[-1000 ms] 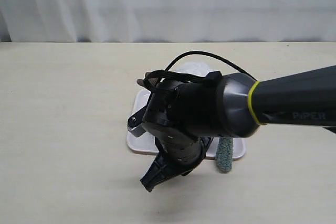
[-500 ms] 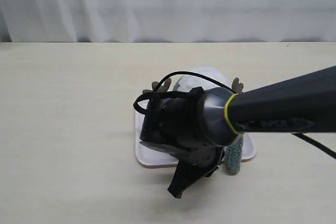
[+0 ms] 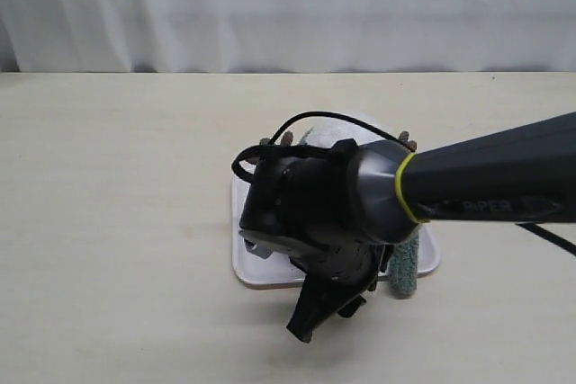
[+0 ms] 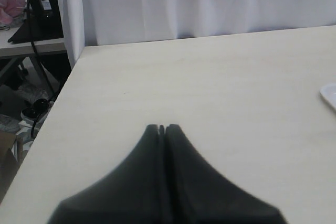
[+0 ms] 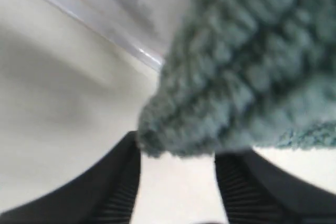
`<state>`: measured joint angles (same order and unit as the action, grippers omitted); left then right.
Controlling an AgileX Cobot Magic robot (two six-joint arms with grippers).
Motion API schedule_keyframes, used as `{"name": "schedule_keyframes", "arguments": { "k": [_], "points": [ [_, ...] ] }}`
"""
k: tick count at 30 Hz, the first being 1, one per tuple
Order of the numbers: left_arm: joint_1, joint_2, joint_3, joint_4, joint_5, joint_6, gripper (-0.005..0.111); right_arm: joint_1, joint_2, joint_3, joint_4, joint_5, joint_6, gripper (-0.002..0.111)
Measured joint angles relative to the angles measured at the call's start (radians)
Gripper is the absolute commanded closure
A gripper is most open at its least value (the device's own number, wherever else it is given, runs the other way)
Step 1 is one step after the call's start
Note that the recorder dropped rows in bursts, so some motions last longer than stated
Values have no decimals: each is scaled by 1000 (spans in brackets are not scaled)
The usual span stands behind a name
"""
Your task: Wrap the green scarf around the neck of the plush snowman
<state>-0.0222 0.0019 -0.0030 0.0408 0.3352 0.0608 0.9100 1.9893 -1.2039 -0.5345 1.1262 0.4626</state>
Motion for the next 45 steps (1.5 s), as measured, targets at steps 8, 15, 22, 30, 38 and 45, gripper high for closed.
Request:
{"name": "schedule_keyframes", "arguments": {
  "k": [8,15,22,30,38,45],
  "points": [
    [0,0,0,0,0,0,107,0,-112,-64,244,79,-189,53],
    [0,0,0,0,0,0,107,0,-229,-164,306,81,-218,74],
    [0,0,0,0,0,0,107,0,-283,-271,216,-23,-127,104],
    [0,0,0,0,0,0,107,-174,-135,-474,98,40,62,104],
    [0,0,0,0,0,0,107,-220,2,-567,221,24,-7,104],
    [0,0,0,0,0,0,107,-220,80,-569,228,61,-25,104]
  ]
}}
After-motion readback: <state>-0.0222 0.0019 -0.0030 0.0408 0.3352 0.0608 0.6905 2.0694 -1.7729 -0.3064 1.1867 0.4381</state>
